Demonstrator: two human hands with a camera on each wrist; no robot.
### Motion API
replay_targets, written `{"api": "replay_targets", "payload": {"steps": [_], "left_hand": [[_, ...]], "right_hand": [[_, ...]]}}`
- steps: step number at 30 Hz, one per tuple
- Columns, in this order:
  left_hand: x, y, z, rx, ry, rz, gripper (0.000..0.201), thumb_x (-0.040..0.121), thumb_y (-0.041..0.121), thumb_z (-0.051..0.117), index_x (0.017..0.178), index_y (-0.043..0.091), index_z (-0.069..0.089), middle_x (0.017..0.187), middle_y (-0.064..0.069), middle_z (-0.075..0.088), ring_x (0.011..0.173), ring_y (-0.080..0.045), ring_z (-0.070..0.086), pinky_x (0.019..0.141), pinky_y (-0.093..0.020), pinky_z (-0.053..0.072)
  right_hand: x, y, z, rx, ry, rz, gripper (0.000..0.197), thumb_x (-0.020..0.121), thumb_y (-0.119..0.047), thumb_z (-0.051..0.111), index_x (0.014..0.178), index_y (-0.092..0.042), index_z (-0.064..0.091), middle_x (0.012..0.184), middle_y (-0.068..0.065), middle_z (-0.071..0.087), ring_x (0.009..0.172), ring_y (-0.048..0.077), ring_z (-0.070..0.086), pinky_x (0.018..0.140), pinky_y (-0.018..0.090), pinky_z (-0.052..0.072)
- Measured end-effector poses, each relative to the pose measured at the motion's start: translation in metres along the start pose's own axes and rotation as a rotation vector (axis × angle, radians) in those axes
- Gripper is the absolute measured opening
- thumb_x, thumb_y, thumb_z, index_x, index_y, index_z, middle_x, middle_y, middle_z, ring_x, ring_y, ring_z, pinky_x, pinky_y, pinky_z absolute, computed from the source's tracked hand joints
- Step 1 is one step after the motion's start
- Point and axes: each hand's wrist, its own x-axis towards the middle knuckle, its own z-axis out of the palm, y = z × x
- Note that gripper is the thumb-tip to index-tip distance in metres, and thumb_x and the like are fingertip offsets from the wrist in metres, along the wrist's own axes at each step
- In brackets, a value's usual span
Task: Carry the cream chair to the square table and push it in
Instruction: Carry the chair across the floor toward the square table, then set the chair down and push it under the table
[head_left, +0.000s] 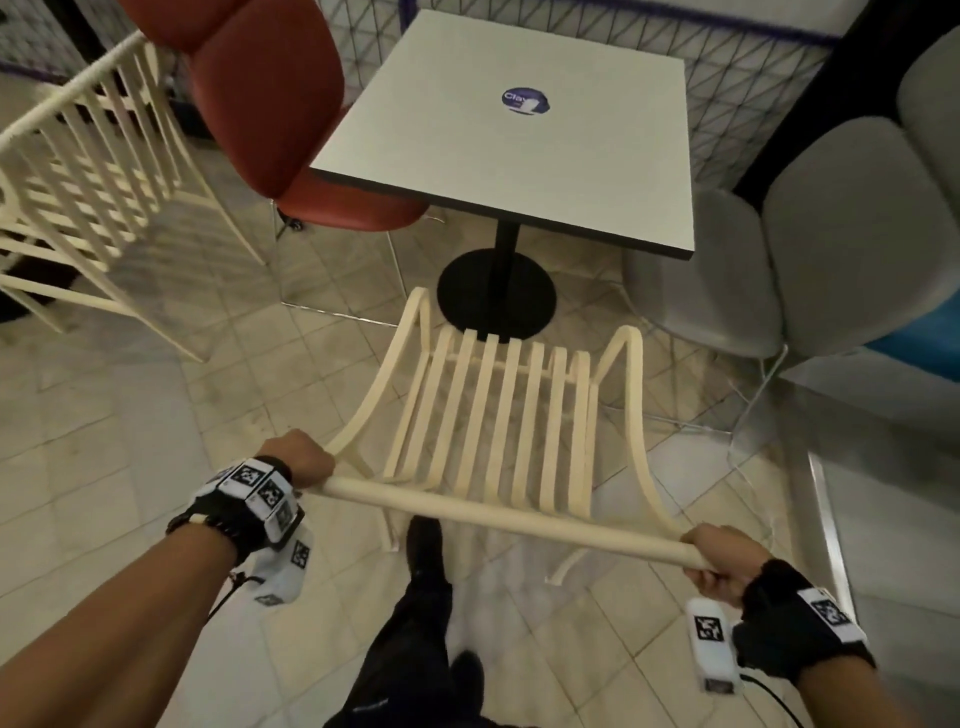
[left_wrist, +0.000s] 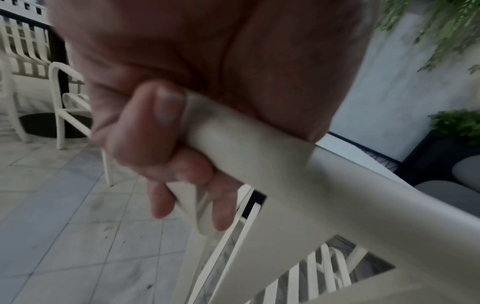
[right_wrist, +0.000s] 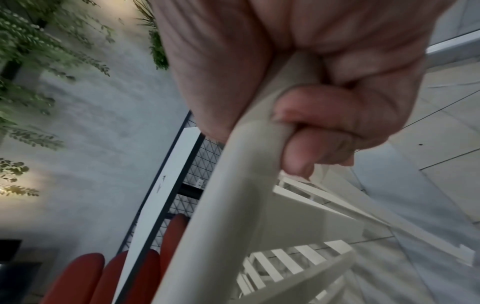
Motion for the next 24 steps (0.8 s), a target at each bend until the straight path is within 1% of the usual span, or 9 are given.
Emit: {"api": "replay_targets", "payload": {"steps": [2, 4, 7, 11, 16, 19, 21, 22, 24], "left_hand": [[0.016, 0.009, -0.022, -0.028, 0.033, 0.0, 0.02, 0.085, 0.019, 0.061, 0.091, 0.001, 0.068, 0.079, -0.01, 0.067, 0.06, -0.024, 0.061, 0.048, -0.024, 0.045], [0.033, 0.016, -0.041, -0.061, 0.041, -0.012, 0.021, 0.086, 0.018, 0.062, 0.094, -0.001, 0.068, 0.081, -0.012, 0.067, 0.06, -0.025, 0.06, 0.052, -0.026, 0.045], [0.057, 0.028, -0.065, -0.07, 0.048, -0.009, 0.024, 0.085, 0.018, 0.063, 0.097, -0.002, 0.07, 0.092, -0.016, 0.071, 0.068, -0.029, 0.062, 0.059, -0.028, 0.047], [0.091, 0.05, -0.098, -0.067, 0.074, 0.02, 0.031, 0.087, 0.02, 0.061, 0.106, -0.003, 0.067, 0.109, -0.02, 0.07, 0.096, -0.035, 0.069, 0.075, -0.035, 0.054], [0.126, 0.078, -0.131, -0.068, 0.109, 0.036, 0.031, 0.088, 0.019, 0.061, 0.109, -0.003, 0.067, 0.111, -0.019, 0.07, 0.101, -0.034, 0.068, 0.08, -0.035, 0.054], [0.137, 0.084, -0.137, -0.046, 0.127, 0.049, 0.03, 0.089, 0.016, 0.057, 0.113, -0.002, 0.065, 0.112, -0.019, 0.069, 0.101, -0.035, 0.066, 0.08, -0.036, 0.053], [0.141, 0.08, -0.137, -0.035, 0.13, 0.058, 0.032, 0.088, 0.019, 0.055, 0.114, 0.002, 0.064, 0.107, -0.017, 0.068, 0.095, -0.034, 0.065, 0.076, -0.035, 0.052], [0.142, 0.078, -0.136, -0.005, 0.124, 0.077, 0.034, 0.087, 0.022, 0.053, 0.114, 0.004, 0.064, 0.106, -0.015, 0.066, 0.093, -0.033, 0.064, 0.076, -0.035, 0.052], [0.139, 0.076, -0.133, 0.154, 0.173, 0.199, 0.039, 0.089, 0.031, 0.046, 0.117, 0.01, 0.062, 0.113, -0.014, 0.061, 0.101, -0.033, 0.058, 0.086, -0.04, 0.049]], "right_hand": [[0.006, -0.023, 0.003, 0.01, -0.007, -0.004, 0.019, 0.09, -0.007, 0.043, 0.085, 0.009, 0.051, 0.043, 0.011, 0.046, 0.028, 0.015, 0.038, 0.03, 0.012, 0.028], [0.014, -0.047, 0.009, 0.012, -0.02, 0.001, 0.019, 0.091, -0.007, 0.042, 0.085, 0.009, 0.05, 0.044, 0.012, 0.046, 0.028, 0.015, 0.038, 0.029, 0.012, 0.028], [0.028, -0.085, 0.018, -0.012, -0.017, 0.01, 0.02, 0.09, -0.008, 0.042, 0.086, 0.009, 0.05, 0.04, 0.011, 0.046, 0.033, 0.016, 0.037, 0.028, 0.013, 0.028], [0.048, -0.138, 0.025, -0.039, 0.003, 0.003, 0.023, 0.09, -0.01, 0.042, 0.089, 0.01, 0.052, 0.038, 0.011, 0.046, 0.031, 0.015, 0.035, 0.027, 0.014, 0.028], [0.069, -0.189, 0.037, 0.002, 0.001, 0.037, 0.022, 0.092, -0.011, 0.043, 0.094, 0.009, 0.051, 0.038, 0.011, 0.047, 0.026, 0.014, 0.039, 0.027, 0.013, 0.031], [0.073, -0.197, 0.046, -0.002, 0.001, 0.04, 0.027, 0.092, -0.011, 0.044, 0.105, 0.012, 0.049, 0.053, 0.014, 0.048, 0.03, 0.015, 0.045, 0.029, 0.014, 0.034], [0.07, -0.2, 0.05, -0.017, 0.001, 0.04, 0.028, 0.092, -0.011, 0.046, 0.108, 0.012, 0.048, 0.065, 0.018, 0.052, 0.041, 0.02, 0.053, 0.035, 0.019, 0.043], [0.065, -0.202, 0.051, -0.056, 0.006, 0.03, 0.028, 0.092, -0.011, 0.048, 0.108, 0.012, 0.049, 0.073, 0.021, 0.056, 0.05, 0.024, 0.058, 0.043, 0.026, 0.052], [0.059, -0.205, 0.055, -0.36, 0.085, -0.118, 0.031, 0.092, -0.022, 0.051, 0.108, 0.004, 0.054, 0.096, 0.023, 0.06, 0.076, 0.033, 0.061, 0.074, 0.045, 0.058]]}}
